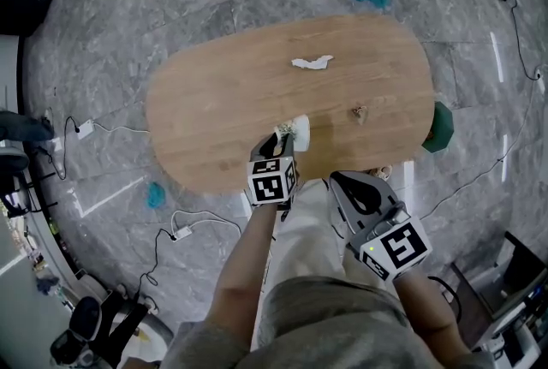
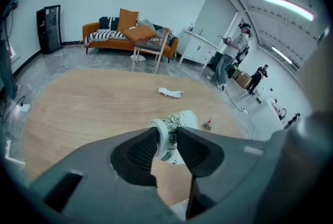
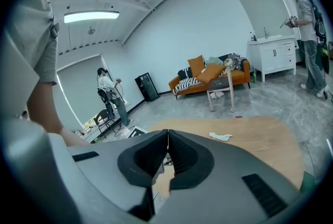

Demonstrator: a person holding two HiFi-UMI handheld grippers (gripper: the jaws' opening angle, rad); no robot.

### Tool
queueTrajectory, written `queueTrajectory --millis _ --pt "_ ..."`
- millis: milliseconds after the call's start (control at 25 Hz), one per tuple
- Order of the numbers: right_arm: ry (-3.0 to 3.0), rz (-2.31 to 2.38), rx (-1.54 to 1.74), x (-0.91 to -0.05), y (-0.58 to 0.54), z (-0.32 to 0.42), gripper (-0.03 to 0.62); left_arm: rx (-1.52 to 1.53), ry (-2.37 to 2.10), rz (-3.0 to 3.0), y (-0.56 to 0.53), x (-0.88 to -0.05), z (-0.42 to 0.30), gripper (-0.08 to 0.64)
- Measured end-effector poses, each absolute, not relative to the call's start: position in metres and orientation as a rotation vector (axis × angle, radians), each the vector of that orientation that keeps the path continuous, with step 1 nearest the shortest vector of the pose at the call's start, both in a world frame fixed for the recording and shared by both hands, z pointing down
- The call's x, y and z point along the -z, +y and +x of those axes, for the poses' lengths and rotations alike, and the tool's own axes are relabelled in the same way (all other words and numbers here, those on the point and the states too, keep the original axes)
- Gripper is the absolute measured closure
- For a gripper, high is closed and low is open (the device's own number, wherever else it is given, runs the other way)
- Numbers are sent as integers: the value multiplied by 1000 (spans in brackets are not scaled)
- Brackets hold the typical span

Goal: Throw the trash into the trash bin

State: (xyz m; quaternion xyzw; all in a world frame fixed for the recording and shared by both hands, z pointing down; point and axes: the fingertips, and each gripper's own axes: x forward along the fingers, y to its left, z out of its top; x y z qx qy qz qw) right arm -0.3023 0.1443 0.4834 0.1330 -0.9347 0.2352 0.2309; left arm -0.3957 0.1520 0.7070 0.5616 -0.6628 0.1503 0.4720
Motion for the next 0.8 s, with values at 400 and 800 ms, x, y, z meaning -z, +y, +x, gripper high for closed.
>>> queueTrajectory --millis 400,800 --pt "-2627 373 -593 -450 141 -301 583 -356 -1631 1398 155 -665 -390 434" --pt "-2667 353 -533 -424 144 -301 583 -357 -1641 1443 158 -619 -388 433"
